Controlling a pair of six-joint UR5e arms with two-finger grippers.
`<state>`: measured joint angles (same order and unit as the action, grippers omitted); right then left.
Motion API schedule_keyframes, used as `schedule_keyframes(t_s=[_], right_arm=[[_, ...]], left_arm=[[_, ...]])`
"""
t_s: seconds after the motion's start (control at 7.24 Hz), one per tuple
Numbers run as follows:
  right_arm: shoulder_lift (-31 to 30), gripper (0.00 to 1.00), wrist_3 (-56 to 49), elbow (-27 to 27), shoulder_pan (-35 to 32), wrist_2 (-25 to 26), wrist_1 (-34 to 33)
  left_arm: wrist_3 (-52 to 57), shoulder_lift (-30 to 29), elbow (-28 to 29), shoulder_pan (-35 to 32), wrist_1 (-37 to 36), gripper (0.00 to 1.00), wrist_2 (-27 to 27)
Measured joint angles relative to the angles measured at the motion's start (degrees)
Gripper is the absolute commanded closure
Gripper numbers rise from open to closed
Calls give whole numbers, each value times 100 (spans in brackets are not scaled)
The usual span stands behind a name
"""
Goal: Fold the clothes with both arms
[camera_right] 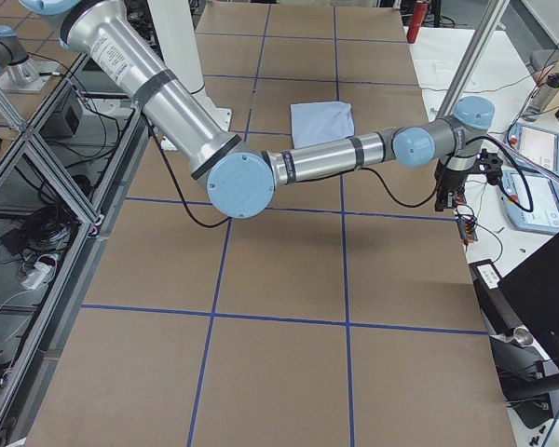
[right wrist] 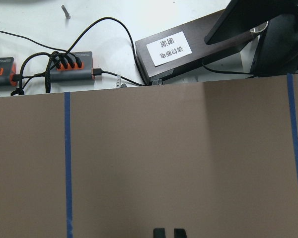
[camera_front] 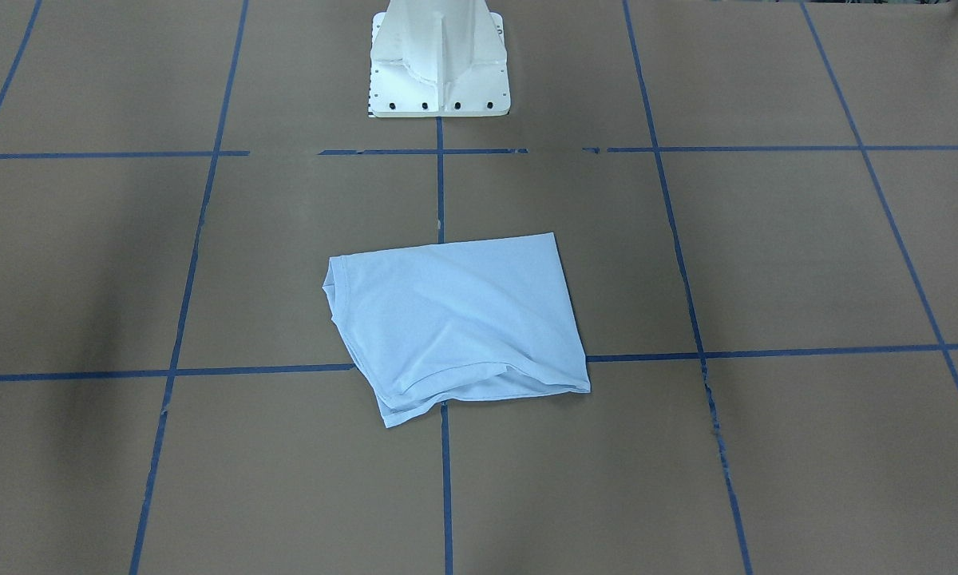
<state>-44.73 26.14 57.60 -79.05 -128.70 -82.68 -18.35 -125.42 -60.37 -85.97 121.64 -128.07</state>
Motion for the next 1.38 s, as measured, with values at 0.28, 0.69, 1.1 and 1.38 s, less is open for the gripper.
schedule_keyframes(t_s=[0.28, 0.69, 1.1, 1.38], right_arm=[[-186, 0, -780, 84, -258, -323, -328], [-1027, 0, -2601, 1304, -451, -543, -2256], [-1917, 0, -3079, 2630, -555, -556, -3216], [-2554, 0, -3073, 3184, -479, -563, -3242]], left_arm=[[179, -35, 69, -193, -457, 0, -478], [1951, 486, -557, -498, -2567, 0, -647], [2321, 2183, -2340, -597, -3013, 0, -639], [2301, 3131, -3476, -609, -3076, 0, -641]])
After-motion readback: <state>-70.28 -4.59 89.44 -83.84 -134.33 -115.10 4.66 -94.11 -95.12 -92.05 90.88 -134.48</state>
